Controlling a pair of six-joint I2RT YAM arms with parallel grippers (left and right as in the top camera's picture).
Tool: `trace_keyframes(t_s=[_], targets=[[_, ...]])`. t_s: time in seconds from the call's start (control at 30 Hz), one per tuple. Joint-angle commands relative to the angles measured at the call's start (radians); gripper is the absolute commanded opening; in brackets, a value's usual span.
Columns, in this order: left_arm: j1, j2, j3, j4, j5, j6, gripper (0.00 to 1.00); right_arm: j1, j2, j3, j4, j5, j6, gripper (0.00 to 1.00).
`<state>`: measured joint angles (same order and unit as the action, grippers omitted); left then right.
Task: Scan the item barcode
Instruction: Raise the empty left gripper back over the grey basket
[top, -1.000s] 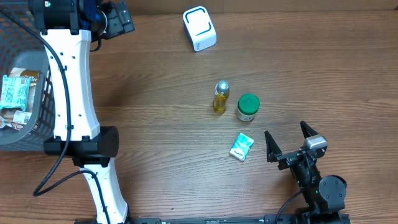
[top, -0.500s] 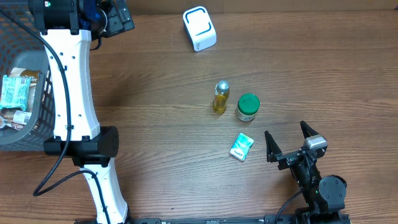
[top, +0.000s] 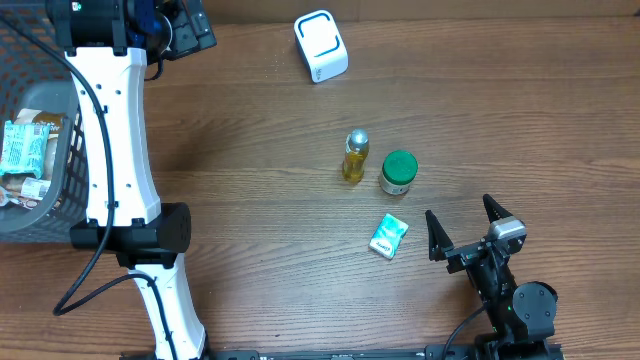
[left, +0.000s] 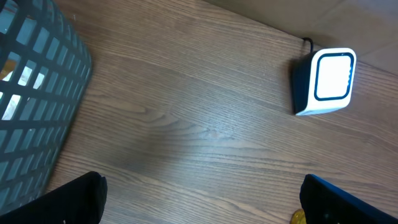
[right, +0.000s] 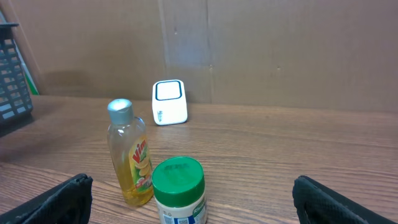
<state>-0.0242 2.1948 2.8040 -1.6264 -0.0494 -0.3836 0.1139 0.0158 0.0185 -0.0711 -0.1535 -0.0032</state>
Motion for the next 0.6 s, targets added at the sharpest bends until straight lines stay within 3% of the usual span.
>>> trace_keyframes(t_s=[0.0,0.57], targets=[[0.007,-0.016,0.012,0.008,-0.04,0.044,1.0,0.003,-0.003,-0.011,0.005,-0.005,0.002,1.0],[0.013,-0.016,0.012,0.027,-0.066,0.101,0.99,0.003,-0.003,-0.011,0.005,-0.005,0.002,1.0]])
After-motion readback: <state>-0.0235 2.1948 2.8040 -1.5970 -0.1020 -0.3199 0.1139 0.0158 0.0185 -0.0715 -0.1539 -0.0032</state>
